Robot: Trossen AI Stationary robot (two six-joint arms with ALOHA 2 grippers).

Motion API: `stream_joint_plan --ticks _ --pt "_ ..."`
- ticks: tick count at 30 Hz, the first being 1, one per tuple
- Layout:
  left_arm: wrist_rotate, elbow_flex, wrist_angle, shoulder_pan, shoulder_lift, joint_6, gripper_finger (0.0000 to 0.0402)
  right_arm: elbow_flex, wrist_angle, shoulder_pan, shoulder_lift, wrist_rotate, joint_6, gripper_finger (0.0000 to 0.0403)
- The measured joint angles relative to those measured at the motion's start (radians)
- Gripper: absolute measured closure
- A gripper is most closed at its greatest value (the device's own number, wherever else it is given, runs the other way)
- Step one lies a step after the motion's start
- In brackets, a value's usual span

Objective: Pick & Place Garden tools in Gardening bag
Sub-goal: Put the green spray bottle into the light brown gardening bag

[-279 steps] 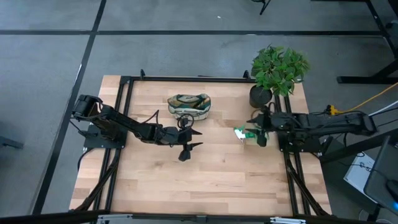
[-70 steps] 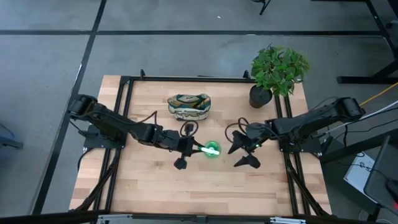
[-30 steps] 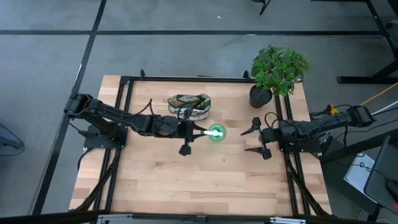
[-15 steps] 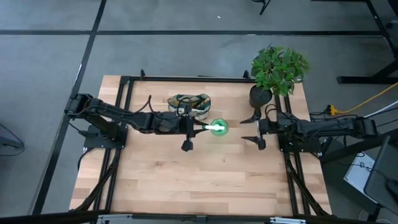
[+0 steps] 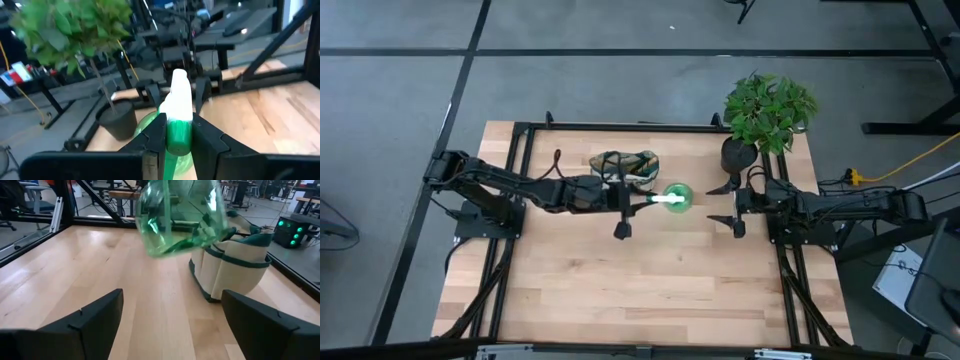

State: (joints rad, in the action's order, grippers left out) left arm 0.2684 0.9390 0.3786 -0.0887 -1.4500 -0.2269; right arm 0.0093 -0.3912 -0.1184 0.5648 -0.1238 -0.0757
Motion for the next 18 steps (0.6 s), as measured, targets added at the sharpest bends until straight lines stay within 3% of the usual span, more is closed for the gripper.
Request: stream_joint_plan --ticks 18 --pt "-0.007 0.042 0.203 0.027 0.002 -0.137 0.0342 0.000 0.000 0.000 0.000 -0.001 0.000 0.0062"
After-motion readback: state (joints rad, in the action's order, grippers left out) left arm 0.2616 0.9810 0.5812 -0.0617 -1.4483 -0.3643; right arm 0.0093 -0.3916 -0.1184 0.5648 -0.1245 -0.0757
